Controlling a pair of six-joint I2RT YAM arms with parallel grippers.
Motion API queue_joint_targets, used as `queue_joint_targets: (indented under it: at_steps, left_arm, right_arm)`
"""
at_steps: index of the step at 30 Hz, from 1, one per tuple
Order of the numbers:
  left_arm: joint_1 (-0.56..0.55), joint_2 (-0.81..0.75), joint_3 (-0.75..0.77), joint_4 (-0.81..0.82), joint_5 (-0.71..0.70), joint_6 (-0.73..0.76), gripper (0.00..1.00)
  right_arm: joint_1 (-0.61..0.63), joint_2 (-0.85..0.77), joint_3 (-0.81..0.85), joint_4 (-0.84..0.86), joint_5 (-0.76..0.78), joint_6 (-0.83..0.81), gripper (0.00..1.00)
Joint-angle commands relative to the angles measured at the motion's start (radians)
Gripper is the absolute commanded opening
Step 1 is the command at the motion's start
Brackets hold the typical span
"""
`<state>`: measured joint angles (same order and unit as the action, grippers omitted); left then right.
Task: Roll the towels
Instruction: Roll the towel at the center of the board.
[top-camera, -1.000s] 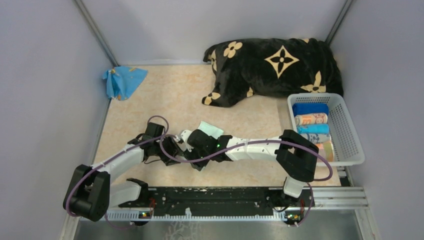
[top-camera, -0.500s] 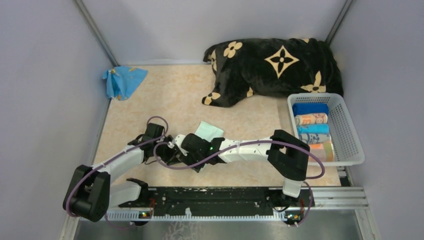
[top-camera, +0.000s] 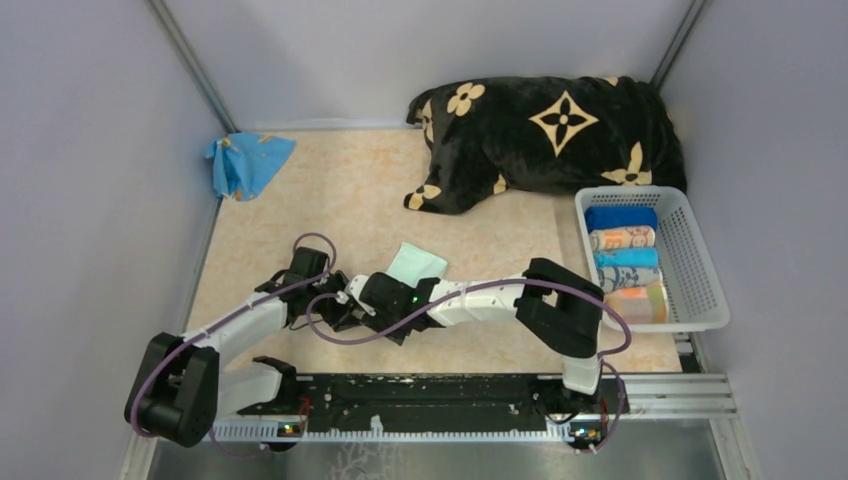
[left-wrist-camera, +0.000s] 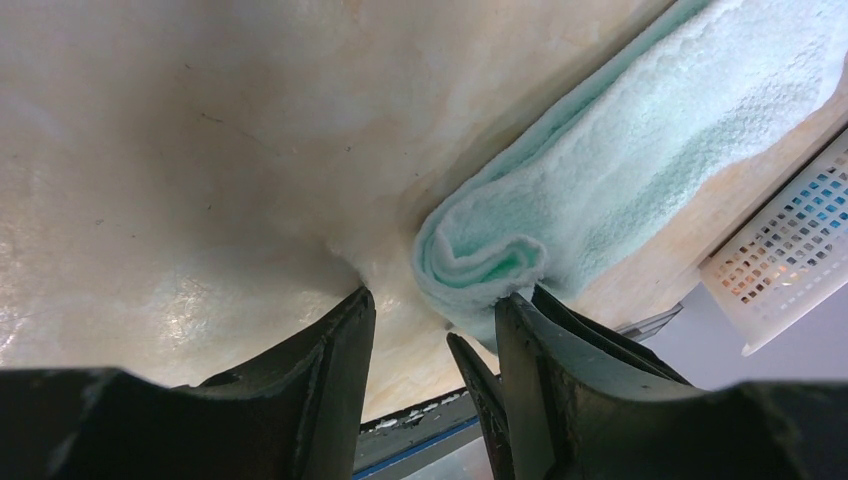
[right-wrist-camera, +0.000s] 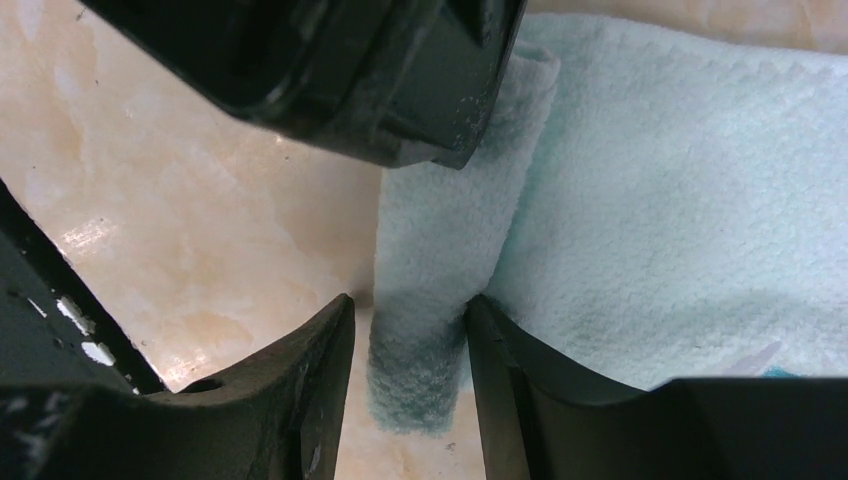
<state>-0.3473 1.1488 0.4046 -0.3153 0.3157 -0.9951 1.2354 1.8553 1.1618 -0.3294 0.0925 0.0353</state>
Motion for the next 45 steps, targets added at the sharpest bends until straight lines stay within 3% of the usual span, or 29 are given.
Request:
queue_joint_targets:
  at_steps: [1, 12, 16, 20, 24, 30, 35, 41, 45]
  left_arm:
    - [-0.005, 0.024, -0.049, -0.074, -0.111, 0.022, 0.56]
    - [-0.005, 0.078, -0.039, -0.061, -0.129, 0.044, 0.56]
    - [-0.005, 0.121, -0.014, -0.074, -0.139, 0.051, 0.55]
    - [-0.005, 0.124, 0.012, -0.087, -0.149, 0.065, 0.55]
    - [-0.004, 0.100, 0.039, -0.096, -0.142, 0.064, 0.66]
    - [-0.002, 0.007, 0.081, -0.128, -0.136, 0.044, 0.79]
    - [0.001, -0.096, 0.066, -0.155, -0.139, 0.042, 0.83]
    - [0.001, -0.201, -0.025, -0.086, -0.050, 0.027, 0.83]
    - [0.001, -0.232, -0.053, -0.064, -0.020, 0.020, 0.81]
  right_arm:
    - [0.011, 0.043, 0.025, -0.008, 0.036, -0.036, 0.45]
    - [0.011, 0.098, 0.030, -0.035, 0.027, -0.071, 0.32]
    - [0.012, 0.086, 0.026, -0.020, -0.011, -0.071, 0.21]
    - [-0.027, 0.059, 0.004, 0.021, -0.145, -0.040, 0.11]
    - [-0.100, 0.025, -0.038, 0.098, -0.350, 0.018, 0.03]
    - [-0.228, 0.020, -0.126, 0.302, -0.731, 0.163, 0.00]
    - [-0.336, 0.059, -0.210, 0.560, -0.999, 0.359, 0.00]
    - [-0.431, 0.160, -0.272, 0.904, -1.166, 0.654, 0.01]
    - [-0.466, 0.225, -0.282, 1.021, -1.199, 0.809, 0.02]
